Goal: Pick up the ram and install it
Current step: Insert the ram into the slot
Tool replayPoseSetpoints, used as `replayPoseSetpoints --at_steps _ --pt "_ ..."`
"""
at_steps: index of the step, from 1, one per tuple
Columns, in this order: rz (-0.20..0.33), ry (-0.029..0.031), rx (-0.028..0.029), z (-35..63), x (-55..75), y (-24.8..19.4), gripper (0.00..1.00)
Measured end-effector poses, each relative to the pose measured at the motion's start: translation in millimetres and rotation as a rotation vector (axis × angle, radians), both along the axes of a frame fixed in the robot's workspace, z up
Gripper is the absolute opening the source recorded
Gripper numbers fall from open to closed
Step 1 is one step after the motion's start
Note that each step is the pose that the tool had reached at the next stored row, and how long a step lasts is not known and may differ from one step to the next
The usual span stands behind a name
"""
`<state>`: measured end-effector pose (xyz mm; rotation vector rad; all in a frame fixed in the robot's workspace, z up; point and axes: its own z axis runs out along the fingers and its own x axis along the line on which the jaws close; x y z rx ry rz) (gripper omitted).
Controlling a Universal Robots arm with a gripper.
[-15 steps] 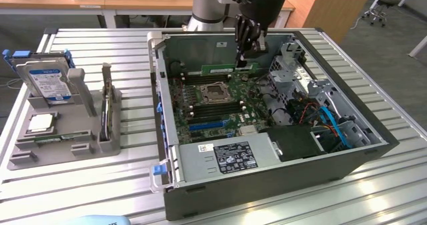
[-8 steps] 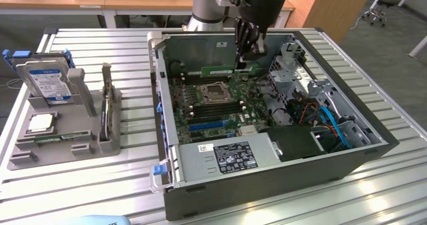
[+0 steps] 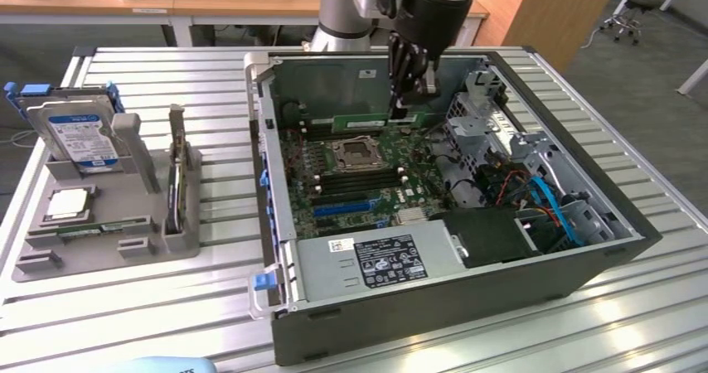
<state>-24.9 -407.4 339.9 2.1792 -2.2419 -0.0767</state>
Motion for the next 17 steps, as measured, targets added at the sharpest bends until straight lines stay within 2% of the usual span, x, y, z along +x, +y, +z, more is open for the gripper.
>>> replayPoseSetpoints --at_steps 17 --pt "0.024 0.0000 0.0000 -12.2 0.0 0.0 0.11"
